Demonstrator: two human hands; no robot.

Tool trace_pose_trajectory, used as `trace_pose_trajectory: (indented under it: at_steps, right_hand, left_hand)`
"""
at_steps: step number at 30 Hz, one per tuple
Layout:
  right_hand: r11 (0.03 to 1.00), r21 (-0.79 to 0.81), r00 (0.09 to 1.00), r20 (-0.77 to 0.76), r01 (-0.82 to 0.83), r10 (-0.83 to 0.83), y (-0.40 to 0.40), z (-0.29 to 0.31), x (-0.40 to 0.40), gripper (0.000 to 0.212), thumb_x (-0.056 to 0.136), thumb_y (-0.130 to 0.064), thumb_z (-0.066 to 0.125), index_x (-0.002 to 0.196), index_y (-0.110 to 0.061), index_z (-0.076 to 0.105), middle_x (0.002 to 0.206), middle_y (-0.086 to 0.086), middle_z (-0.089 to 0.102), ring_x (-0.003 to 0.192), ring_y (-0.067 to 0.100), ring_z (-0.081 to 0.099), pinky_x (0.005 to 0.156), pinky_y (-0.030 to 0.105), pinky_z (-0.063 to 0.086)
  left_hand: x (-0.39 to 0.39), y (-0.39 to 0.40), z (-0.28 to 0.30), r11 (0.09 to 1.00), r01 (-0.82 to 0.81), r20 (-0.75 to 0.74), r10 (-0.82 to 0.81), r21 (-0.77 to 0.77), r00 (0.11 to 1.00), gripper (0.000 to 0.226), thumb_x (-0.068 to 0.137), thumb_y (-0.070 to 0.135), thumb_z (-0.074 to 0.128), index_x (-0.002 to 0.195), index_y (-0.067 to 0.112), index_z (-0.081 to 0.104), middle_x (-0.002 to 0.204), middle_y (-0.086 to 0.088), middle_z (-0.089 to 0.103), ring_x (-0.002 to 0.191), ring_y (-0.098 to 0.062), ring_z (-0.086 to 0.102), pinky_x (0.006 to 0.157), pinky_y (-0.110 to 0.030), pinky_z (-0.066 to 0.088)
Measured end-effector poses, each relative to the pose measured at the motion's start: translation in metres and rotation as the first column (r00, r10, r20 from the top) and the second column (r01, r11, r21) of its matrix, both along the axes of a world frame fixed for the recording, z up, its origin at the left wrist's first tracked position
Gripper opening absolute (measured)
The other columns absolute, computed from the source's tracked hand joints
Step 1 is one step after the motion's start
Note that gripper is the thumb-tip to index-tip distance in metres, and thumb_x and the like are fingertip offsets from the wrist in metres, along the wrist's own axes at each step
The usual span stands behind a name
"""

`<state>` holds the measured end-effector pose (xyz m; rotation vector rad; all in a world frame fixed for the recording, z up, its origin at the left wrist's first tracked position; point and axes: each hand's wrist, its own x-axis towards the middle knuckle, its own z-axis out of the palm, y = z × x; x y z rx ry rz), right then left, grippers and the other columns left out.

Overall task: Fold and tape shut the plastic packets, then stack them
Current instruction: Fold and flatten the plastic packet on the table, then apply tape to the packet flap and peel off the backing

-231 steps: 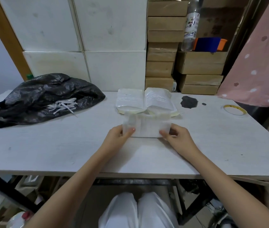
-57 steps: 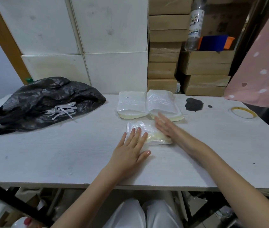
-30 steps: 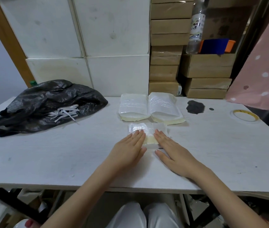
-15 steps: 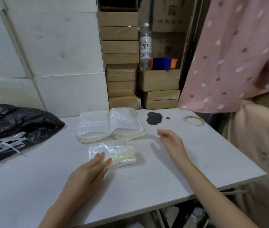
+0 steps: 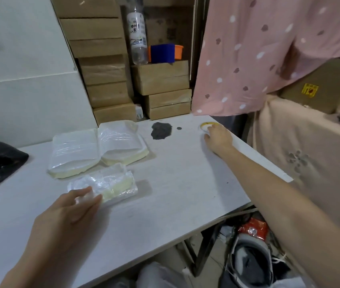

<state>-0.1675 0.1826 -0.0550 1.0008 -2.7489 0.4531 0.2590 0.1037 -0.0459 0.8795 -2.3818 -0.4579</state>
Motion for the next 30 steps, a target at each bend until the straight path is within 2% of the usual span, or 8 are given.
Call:
trace_pose_trajectory:
  at_steps: [2,3,7,10,12,19,24,30]
  right_hand:
    - [0.999,-0.004,0.999,0.001,0.048,-0.048,-0.002,0.002,0.001,0.032,0.095,-0.022,0.042,0.113,-0.005,0.061,0.125,0.013,0.056,0.119,0.031,0.048,0.098,0.035,0.038]
    - [0.997,0.006,0.997,0.005,0.072,-0.072,-0.002,0.002,0.001,0.031,0.095,-0.021,0.042,0.112,-0.005,0.061,0.123,0.013,0.057,0.118,0.031,0.049,0.096,0.035,0.038]
    - [0.994,0.033,0.994,0.012,0.104,-0.105,0.001,-0.001,-0.002,0.028,0.094,-0.021,0.044,0.113,-0.012,0.062,0.12,0.011,0.059,0.116,0.03,0.047,0.094,0.035,0.037]
    - [0.994,-0.029,0.994,0.019,0.105,-0.104,0.001,-0.001,-0.001,0.024,0.092,-0.011,0.046,0.104,-0.013,0.067,0.113,0.01,0.061,0.111,0.03,0.047,0.087,0.034,0.038]
    - [0.989,-0.123,0.996,0.032,0.088,-0.085,0.002,0.001,0.004,0.021,0.09,-0.007,0.048,0.098,-0.011,0.067,0.106,0.01,0.062,0.106,0.032,0.05,0.078,0.033,0.037]
    - [0.848,-0.497,0.975,0.022,-0.183,0.223,-0.007,0.02,0.065,0.008,0.091,-0.012,0.054,0.092,-0.01,0.062,0.091,0.008,0.065,0.09,0.026,0.055,0.066,0.033,0.039]
    - [0.702,-0.61,0.895,-0.026,-0.367,0.445,-0.018,0.041,0.133,0.007,0.089,-0.008,0.057,0.09,-0.008,0.064,0.074,-0.01,0.056,0.083,0.017,0.053,0.066,0.026,0.033]
    - [0.568,-0.626,0.752,-0.044,-0.534,0.658,-0.03,0.039,0.196,0.005,0.086,-0.006,0.061,0.086,-0.007,0.065,0.082,0.0,0.063,0.082,0.016,0.054,0.073,0.027,0.041]
  left_hand:
    - [-0.002,-0.006,0.001,1.0,-0.013,0.035,0.012,0.028,0.999,0.021,0.074,0.067,0.055,0.089,0.057,0.067,0.111,0.022,0.059,0.094,-0.006,0.057,0.082,-0.003,0.032]
    - [-0.002,-0.011,0.0,0.999,-0.018,0.066,0.016,0.029,0.998,0.013,0.076,0.06,0.062,0.088,0.056,0.067,0.11,0.021,0.061,0.092,-0.007,0.057,0.08,-0.003,0.032]
    - [-0.007,-0.023,-0.001,0.997,-0.057,0.152,0.065,-0.055,0.986,0.017,0.071,0.034,0.075,0.08,0.048,0.071,0.101,0.018,0.063,0.08,-0.009,0.059,0.066,-0.026,0.048]
    - [-0.011,-0.026,-0.001,0.996,-0.077,0.148,0.084,-0.051,0.985,0.019,0.068,0.031,0.081,0.075,0.045,0.07,0.093,0.022,0.059,0.081,-0.009,0.058,0.062,-0.025,0.046]
    - [-0.012,-0.028,-0.002,0.995,-0.089,0.136,0.095,-0.05,0.986,0.018,0.067,0.032,0.081,0.075,0.044,0.069,0.099,0.026,0.054,0.083,-0.007,0.056,0.062,-0.021,0.042]
    - [-0.014,-0.018,-0.002,0.99,-0.1,0.113,0.111,-0.095,0.987,0.02,0.075,0.03,0.075,0.087,0.041,0.063,0.097,0.021,0.057,0.08,-0.009,0.054,0.059,-0.027,0.041]
    - [-0.015,-0.015,-0.006,0.986,-0.114,0.113,0.127,-0.12,0.985,0.02,0.079,0.03,0.07,0.093,0.037,0.058,0.101,0.016,0.057,0.081,-0.01,0.055,0.058,-0.024,0.034]
    - [-0.02,-0.012,-0.007,0.98,-0.183,0.142,0.193,-0.077,0.971,0.024,0.085,0.033,0.062,0.101,0.018,0.052,0.099,0.004,0.056,0.095,-0.02,0.054,0.064,-0.03,0.038]
